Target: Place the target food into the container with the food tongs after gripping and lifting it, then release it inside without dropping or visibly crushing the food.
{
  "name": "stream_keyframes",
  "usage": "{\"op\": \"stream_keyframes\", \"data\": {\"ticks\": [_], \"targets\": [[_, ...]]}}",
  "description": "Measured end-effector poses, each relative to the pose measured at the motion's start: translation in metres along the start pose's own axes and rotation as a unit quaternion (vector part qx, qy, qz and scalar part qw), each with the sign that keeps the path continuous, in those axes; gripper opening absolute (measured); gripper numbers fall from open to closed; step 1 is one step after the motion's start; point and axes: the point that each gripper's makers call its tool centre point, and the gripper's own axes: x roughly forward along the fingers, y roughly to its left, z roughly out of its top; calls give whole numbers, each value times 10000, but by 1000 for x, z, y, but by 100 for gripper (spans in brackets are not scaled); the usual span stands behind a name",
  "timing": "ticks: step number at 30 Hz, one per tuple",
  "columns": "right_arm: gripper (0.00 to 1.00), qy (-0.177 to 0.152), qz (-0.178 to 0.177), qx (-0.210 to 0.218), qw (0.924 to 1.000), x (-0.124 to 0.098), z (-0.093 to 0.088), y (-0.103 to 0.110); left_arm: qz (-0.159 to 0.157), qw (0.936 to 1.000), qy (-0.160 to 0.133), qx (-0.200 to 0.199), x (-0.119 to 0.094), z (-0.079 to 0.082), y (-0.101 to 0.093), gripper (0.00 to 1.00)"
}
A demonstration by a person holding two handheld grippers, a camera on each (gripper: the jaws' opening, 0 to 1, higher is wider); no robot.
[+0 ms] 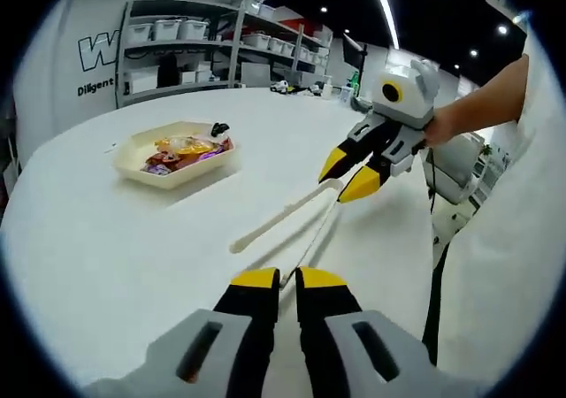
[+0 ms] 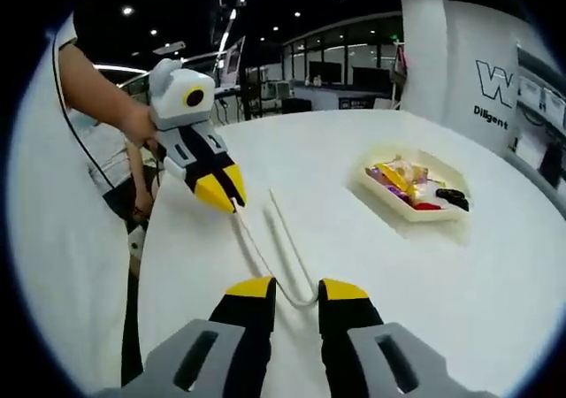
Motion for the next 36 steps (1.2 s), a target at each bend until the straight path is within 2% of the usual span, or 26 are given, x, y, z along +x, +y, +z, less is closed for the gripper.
{"op": "stream_keyframes", "data": {"ticks": [10,15,19,20,23,26,28,30,36], "targets": [[13,228,-74,0,9997,9,-12,-3,88,9994,317,-131,11,-13,4,7],[14,268,-121,149,9995,11,-17,-5,101,9993,312,-160,12,-14,6,7],[14,307,-132,298,9990,13,-22,-5,124,9990,315,-305,12,-16,7,8],[14,288,-137,275,9991,13,-21,-5,183,9981,393,-433,11,-20,9,8],[14,261,-146,332,9990,12,-21,-5,161,9980,200,-575,11,-16,10,15],[15,271,-173,384,9987,12,-22,-6,246,9986,161,-429,9,-16,11,25],[18,195,-216,384,9988,9,-20,-6,333,9976,158,-588,5,-16,13,32],[22,38,-260,494,9984,6,-15,-8,408,9974,134,-575,2,-17,17,38],[33,-74,-368,688,9969,-3,-12,-9,645,9957,72,-661,-14,-23,23,44]]}}
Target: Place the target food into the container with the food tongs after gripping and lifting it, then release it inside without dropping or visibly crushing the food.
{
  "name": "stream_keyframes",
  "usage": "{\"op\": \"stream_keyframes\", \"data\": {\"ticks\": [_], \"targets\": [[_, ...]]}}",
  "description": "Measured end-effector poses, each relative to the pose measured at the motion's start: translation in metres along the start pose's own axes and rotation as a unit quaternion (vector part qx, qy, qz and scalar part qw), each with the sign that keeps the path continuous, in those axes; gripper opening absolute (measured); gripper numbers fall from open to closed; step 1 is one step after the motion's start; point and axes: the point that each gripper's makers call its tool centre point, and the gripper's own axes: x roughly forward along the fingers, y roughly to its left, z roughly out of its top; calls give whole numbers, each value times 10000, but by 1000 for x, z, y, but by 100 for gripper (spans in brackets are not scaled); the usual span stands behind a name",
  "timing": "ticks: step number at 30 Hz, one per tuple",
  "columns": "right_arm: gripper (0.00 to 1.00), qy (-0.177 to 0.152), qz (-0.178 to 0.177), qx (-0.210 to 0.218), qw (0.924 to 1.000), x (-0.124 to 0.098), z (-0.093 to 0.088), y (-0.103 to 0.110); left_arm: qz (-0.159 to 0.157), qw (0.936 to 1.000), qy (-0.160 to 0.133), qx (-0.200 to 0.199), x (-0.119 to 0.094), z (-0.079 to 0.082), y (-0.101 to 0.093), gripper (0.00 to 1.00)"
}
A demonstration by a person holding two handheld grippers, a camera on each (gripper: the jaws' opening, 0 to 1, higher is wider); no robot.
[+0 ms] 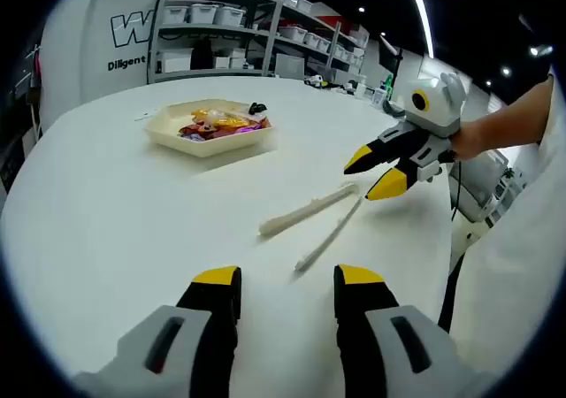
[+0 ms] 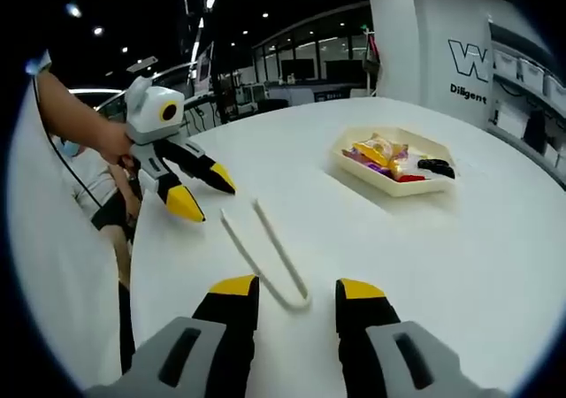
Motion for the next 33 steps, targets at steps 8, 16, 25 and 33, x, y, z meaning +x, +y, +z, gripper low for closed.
{"op": "stream_keyframes", "data": {"ticks": [8,16,25,33], "targets": [[47,-102,-142,248,9995,-9,2,-1,442,9985,-203,-267,-17,-1,10,68],[63,-354,-222,381,9984,-19,10,5,508,9951,-772,-350,-32,11,0,87],[93,-856,-445,750,9925,-29,14,11,446,9890,-1372,-323,-47,22,-15,99],[99,-1071,-552,1074,9869,-39,5,18,544,9872,-1419,-484,-56,10,-18,99]]}}
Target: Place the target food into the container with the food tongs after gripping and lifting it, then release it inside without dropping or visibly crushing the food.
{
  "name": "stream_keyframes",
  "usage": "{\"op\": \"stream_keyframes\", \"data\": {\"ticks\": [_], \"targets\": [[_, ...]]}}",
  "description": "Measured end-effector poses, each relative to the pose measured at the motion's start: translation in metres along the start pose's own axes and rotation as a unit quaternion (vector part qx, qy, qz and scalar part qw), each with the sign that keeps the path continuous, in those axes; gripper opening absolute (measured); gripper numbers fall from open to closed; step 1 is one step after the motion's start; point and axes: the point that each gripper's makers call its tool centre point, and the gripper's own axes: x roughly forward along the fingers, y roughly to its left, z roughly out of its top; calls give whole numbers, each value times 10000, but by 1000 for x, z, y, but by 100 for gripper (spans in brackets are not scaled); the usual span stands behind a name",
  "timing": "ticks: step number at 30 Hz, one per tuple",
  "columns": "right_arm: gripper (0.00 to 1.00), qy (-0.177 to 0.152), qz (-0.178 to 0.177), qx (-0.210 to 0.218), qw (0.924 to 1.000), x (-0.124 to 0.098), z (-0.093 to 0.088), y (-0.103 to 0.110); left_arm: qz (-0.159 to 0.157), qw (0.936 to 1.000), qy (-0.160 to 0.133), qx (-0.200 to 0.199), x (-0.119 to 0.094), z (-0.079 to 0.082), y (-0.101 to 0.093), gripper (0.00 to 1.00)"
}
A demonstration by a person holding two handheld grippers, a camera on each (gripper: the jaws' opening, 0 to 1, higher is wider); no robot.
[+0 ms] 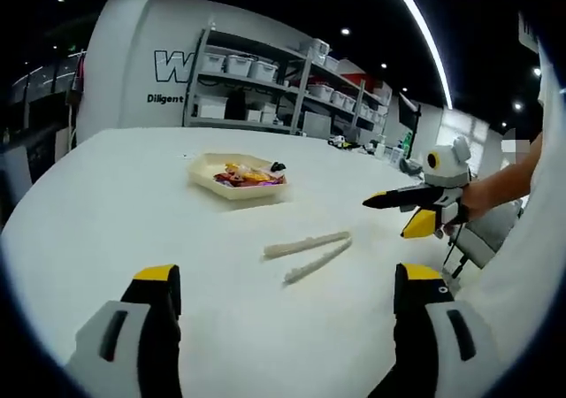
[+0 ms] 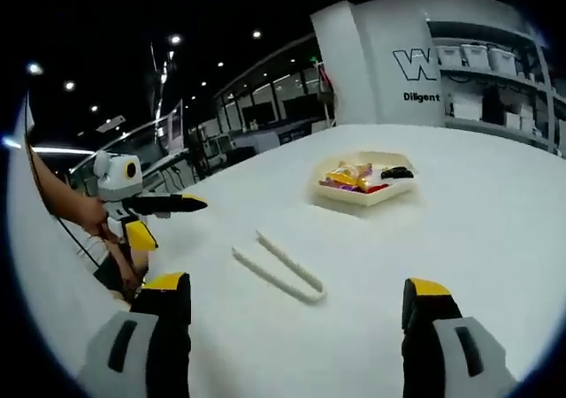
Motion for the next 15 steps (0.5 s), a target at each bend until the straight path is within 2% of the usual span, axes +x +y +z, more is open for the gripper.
{"op": "stream_keyframes", "data": {"ticks": [6,15], "targets": [[99,39,-88,8,10000,-8,-11,3,62,10000,-12,-65,-7,-7,-1,99],[99,68,-213,-56,9997,-12,-14,1,128,9997,-161,-138,-9,-4,0,99]]}}
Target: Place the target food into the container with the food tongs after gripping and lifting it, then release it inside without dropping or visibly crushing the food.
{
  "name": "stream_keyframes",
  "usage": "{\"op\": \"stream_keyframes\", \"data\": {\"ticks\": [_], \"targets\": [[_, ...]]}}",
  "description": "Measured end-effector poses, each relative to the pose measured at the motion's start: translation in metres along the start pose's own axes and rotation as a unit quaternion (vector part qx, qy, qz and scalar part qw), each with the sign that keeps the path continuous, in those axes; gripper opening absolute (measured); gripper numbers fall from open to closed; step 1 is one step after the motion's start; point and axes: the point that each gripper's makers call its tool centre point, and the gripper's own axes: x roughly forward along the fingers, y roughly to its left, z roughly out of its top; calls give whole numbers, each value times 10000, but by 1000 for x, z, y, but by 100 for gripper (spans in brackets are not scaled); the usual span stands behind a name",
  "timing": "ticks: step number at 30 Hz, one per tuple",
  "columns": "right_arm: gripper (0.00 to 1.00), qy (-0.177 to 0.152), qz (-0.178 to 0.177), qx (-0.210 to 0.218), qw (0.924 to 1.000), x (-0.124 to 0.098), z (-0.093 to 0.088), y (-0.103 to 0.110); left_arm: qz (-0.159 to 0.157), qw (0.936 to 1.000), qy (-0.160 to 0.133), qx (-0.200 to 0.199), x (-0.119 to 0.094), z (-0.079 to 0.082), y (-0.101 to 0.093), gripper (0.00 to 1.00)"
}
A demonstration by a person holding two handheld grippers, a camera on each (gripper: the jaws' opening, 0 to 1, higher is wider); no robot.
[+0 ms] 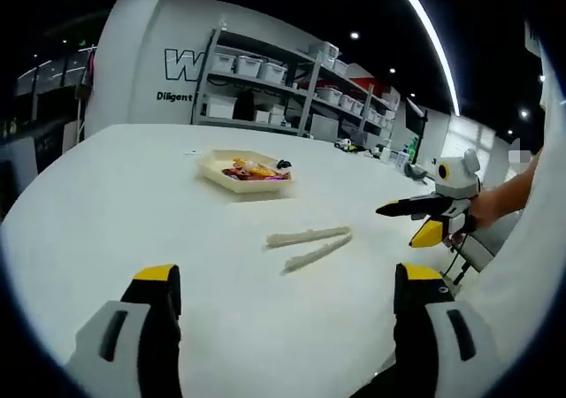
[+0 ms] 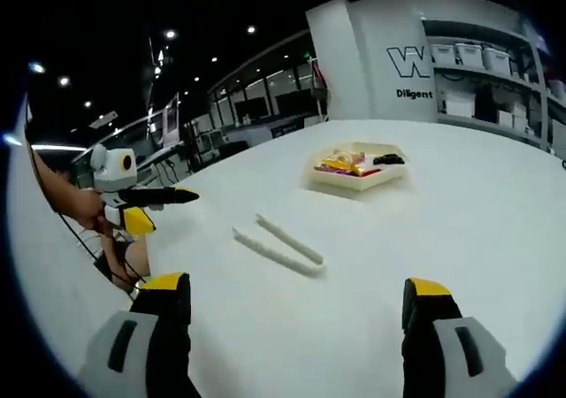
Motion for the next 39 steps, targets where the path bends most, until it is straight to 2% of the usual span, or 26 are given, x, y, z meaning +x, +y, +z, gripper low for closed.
{"op": "stream_keyframes", "data": {"ticks": [11,21,39], "targets": [[99,7,-92,-130,9999,-1,0,4,12,9999,49,152,0,2,4,99],[99,4,-216,28,9998,-9,-8,9,-67,9995,149,272,-1,0,1,99],[99,-48,-308,22,9995,-17,-7,12,-110,9989,211,402,-8,-4,-3,97]]}}
